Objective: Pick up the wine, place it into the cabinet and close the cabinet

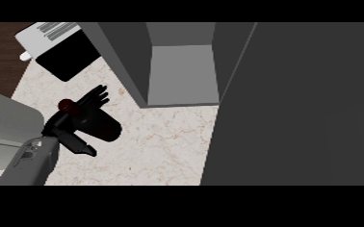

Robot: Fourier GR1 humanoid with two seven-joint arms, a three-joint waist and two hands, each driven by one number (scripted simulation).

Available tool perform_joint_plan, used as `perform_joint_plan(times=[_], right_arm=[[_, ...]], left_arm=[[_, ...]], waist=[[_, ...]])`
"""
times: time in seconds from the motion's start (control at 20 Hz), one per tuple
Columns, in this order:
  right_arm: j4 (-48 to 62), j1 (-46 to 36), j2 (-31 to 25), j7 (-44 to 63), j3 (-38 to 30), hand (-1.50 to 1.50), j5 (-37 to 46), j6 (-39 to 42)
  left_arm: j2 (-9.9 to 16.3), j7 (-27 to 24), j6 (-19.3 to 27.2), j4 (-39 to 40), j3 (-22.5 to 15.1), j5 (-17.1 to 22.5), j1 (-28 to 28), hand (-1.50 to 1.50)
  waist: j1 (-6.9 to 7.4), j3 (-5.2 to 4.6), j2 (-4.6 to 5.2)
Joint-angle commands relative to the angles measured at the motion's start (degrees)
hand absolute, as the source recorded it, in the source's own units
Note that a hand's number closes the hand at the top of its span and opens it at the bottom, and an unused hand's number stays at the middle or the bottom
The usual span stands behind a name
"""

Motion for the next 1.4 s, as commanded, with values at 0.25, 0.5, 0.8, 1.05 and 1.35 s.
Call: perform_joint_plan(times=[0.25,0.5,0.8,1.05,1.35], right_arm=[[-9.3,2.8,-2.6,3.2,2.2,-1.5,6.3,-1.9],[-8.6,3.9,-4.0,-0.4,3.1,-1.5,5.3,-2.4],[-8.8,3.1,-5.6,0.6,2.4,-1.5,4.2,-2.3],[-7.6,4.2,-6.2,-2.5,2.1,-1.5,3.2,-3.6],[-4.8,3.2,-5.7,-3.1,2.0,-1.5,3.9,-5.3]], left_arm=[[-1.6,-10.2,-4.0,4.8,-2.9,-2.3,0.0,-1.5],[-2.0,-11.1,-4.0,7.0,-1.5,0.1,-2.1,-1.5],[-3.0,-10.3,-4.6,8.7,-2.1,0.8,-4.1,1.5],[-0.8,-20.0,-2.5,7.2,-4.2,-1.9,0.2,1.5],[-7.6,-18.8,12.8,3.4,-1.6,1.2,3.0,1.5]], waist=[[0.1,0.01,-0.15],[-0.38,0.01,-0.09],[0.11,0.05,-0.09],[0.15,0.02,0.05],[1.66,0.17,-0.39]])
